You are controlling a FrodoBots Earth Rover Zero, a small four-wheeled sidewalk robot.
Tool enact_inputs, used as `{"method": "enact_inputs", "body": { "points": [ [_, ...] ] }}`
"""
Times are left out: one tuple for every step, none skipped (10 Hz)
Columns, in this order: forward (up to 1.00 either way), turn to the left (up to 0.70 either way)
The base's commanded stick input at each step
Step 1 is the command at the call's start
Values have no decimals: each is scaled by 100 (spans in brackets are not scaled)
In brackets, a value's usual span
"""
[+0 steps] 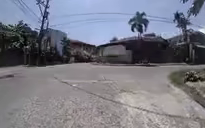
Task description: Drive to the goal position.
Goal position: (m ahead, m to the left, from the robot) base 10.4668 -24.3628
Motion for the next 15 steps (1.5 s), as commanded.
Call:
{"method": "enact_inputs", "body": {
  "points": [
    [100, -19],
    [100, 2],
    [100, -7],
    [100, -36],
    [100, -38],
    [100, -38],
    [100, -38],
    [100, -38],
    [100, -5],
    [100, 2],
    [100, 2],
    [100, 2],
    [100, 2],
    [100, 2],
    [100, 2]
  ]
}}
